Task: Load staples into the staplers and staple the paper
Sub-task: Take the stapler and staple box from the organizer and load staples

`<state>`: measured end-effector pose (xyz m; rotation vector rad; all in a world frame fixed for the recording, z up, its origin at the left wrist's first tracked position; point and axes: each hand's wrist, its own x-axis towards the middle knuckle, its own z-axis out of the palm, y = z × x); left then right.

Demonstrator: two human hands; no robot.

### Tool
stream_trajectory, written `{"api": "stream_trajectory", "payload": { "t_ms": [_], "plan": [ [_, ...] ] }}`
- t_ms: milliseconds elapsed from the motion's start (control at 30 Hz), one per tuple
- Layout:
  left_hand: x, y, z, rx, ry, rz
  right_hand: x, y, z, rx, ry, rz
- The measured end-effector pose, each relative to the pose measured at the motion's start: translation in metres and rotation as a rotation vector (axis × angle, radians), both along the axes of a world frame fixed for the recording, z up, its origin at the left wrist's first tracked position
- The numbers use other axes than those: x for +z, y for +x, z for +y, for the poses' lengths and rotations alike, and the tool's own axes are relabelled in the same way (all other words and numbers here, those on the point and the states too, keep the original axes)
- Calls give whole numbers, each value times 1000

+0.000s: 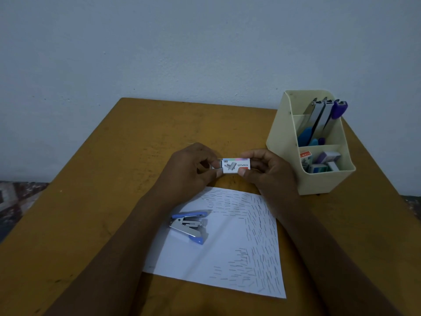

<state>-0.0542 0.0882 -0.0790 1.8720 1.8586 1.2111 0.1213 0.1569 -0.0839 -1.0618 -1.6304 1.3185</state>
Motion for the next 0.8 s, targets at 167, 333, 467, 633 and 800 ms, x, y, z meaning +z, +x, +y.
{"api": "stream_trajectory", "payload": {
  "t_ms": [167, 333, 467, 633, 800],
  "plan": [
    [1, -1, -1, 14, -39, 7, 1, -1, -1, -1, 12, -10],
    [0, 0, -1, 16, -27, 73, 1, 0, -1, 3, 0, -9],
    [0, 0, -1, 6, -50, 132, 2, 0, -1, 1, 5, -23],
    [0, 0, 0, -16, -84, 98, 2, 0, -2, 10, 13, -37],
    [5, 0, -2, -30, -148, 43, 2, 0, -2, 35, 23, -56]
  ]
}}
